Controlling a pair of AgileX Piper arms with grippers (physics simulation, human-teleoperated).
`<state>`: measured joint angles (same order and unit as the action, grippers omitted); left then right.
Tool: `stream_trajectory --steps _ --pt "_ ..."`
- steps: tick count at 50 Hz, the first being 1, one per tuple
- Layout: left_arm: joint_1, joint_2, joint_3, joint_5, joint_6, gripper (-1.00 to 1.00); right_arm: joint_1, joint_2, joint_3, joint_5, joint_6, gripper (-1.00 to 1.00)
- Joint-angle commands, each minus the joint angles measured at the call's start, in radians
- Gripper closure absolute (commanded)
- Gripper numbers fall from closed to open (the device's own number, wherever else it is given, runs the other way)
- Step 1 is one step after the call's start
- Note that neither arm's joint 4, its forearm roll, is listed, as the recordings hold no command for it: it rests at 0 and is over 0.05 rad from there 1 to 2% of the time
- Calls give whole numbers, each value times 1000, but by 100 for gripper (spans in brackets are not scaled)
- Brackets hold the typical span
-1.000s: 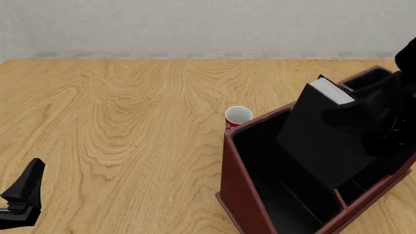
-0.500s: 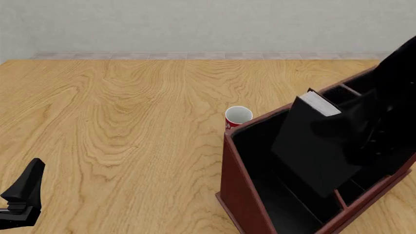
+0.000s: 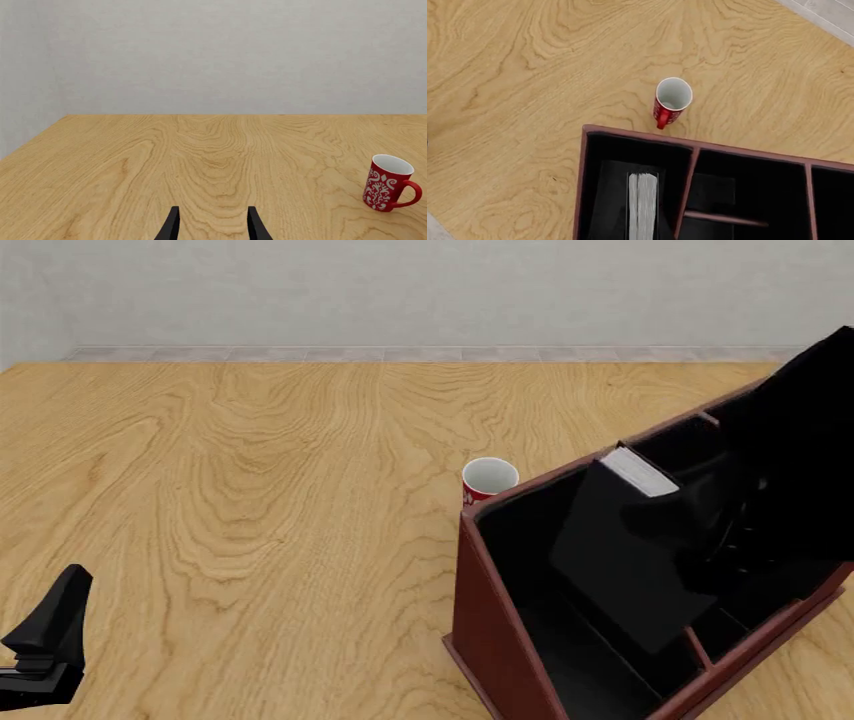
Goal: Pick up the book and place it in the left compartment of the caddy.
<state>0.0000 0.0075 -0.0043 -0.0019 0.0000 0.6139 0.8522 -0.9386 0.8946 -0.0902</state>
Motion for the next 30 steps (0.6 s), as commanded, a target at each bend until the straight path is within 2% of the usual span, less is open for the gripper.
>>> stream_trajectory --steps 1,30 --pt "0 0 0 0 0 -100 5 8 23 -34 32 100" --pt "0 0 0 0 0 -100 0 30 97 -95 55 100"
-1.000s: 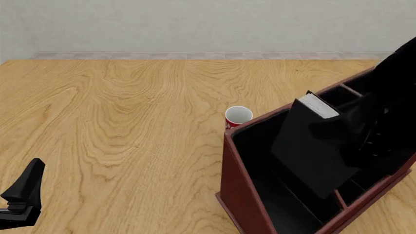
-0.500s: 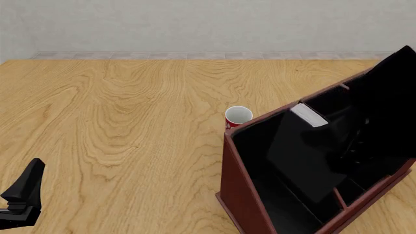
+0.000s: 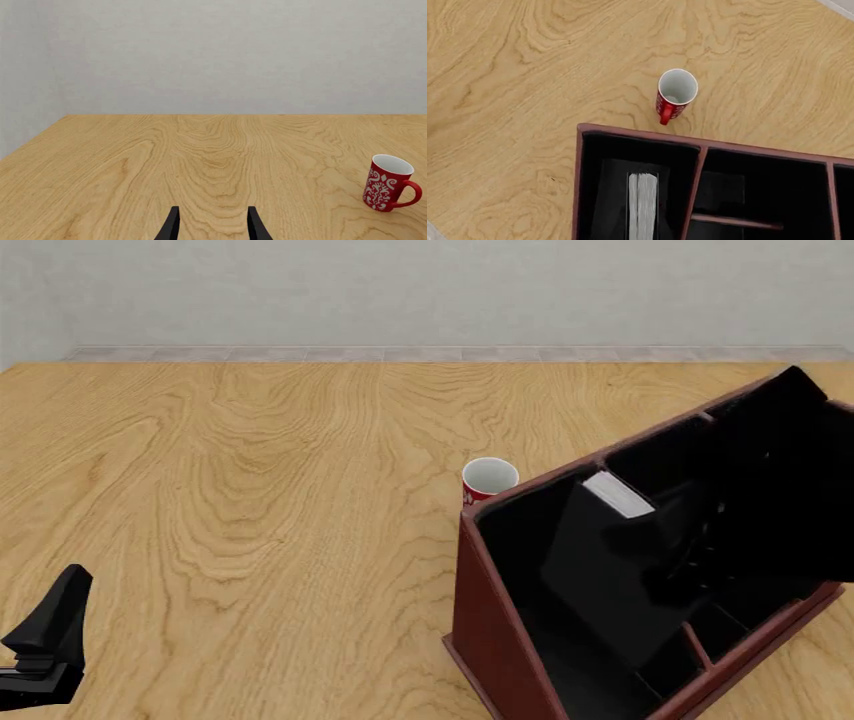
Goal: Pick up the book and place it in the left compartment of the caddy.
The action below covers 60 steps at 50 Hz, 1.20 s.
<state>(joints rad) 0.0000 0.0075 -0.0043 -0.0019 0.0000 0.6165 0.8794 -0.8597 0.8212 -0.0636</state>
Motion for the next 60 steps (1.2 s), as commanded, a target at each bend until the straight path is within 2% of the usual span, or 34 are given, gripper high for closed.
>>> stream_trajectory --steps 1,60 --pt "0 0 0 0 0 -100 -4 3 22 -24 29 100" --pt "0 0 0 0 0 -100 -8 24 127 -129 66 100"
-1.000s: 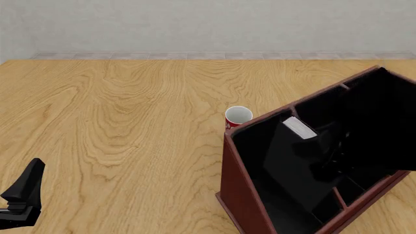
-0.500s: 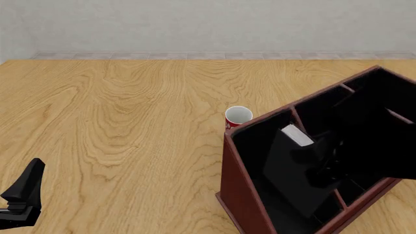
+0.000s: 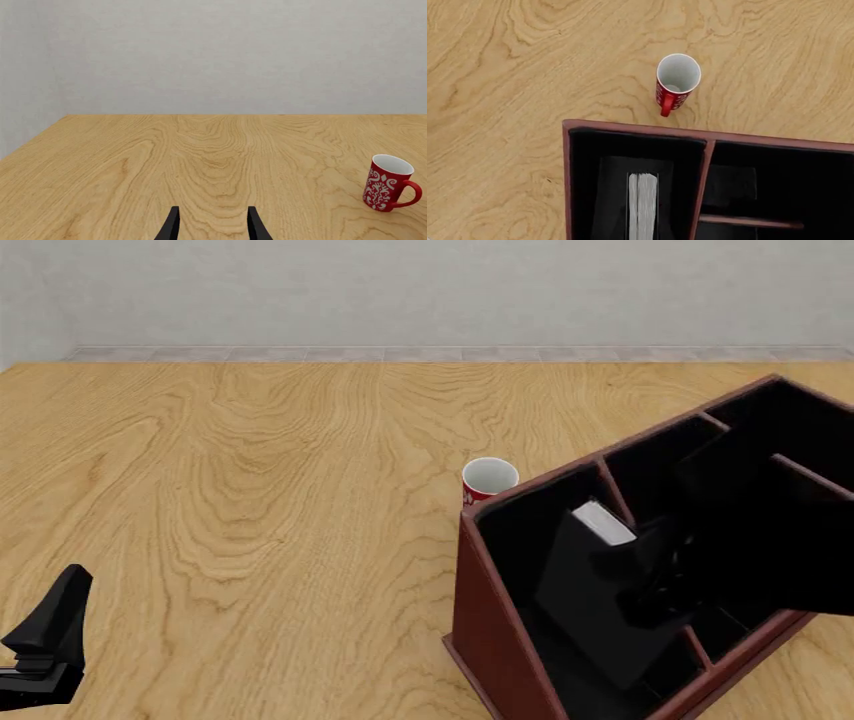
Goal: Pick up the book and place it in the left compartment of the caddy.
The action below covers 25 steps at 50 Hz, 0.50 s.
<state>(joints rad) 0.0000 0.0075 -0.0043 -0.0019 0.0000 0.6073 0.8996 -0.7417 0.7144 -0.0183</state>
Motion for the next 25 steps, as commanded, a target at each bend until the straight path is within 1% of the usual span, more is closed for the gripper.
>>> stream_trajectory --steps 1,18,25 --pt "0 0 0 0 0 -100 -1 6 10 -25 21 100" --pt "0 0 0 0 0 -100 10 22 38 -58 36 100" --pt "0 0 0 0 0 -100 19 24 53 -73 50 100"
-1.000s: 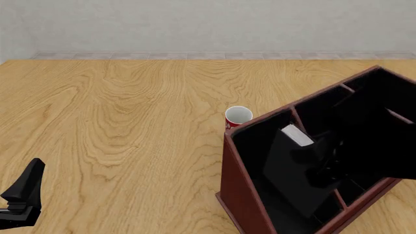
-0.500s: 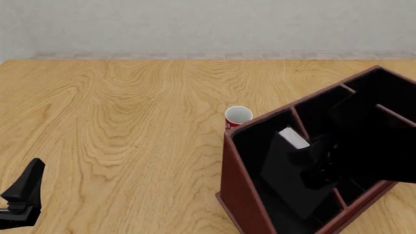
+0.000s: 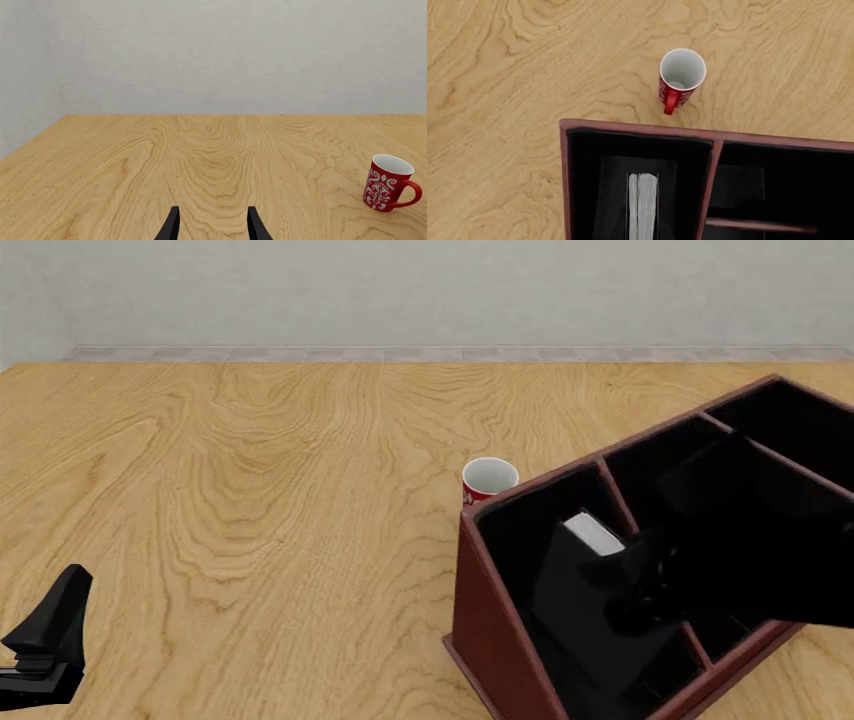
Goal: Pick up the book and place it in the left compartment of the caddy.
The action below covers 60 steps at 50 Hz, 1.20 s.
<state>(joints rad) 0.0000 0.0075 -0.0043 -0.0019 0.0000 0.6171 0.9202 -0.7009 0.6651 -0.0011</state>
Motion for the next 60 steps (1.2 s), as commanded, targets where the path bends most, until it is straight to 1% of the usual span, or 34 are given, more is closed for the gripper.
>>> stream_trajectory --steps 1,3,7,9,11,26,32,53,60 --pt "0 0 0 0 0 -100 10 4 16 -28 32 100" --pt "0 0 0 0 0 -100 7 7 19 -33 30 100" --pt "0 0 0 0 0 -100 9 16 23 -43 44 100" --pt "0 0 0 0 0 -100 4 18 30 -51 34 100" --pt "0 0 0 0 0 -100 7 21 35 -57 42 100" --pt "0 0 0 0 0 -100 -6 32 51 -77 32 100" --pt "0 0 0 0 0 -100 -3 40 55 -86 36 100" --pt "0 0 0 0 0 -100 -8 56 74 -120 22 100" --pt "0 0 0 0 0 -100 -15 58 81 -129 8 100"
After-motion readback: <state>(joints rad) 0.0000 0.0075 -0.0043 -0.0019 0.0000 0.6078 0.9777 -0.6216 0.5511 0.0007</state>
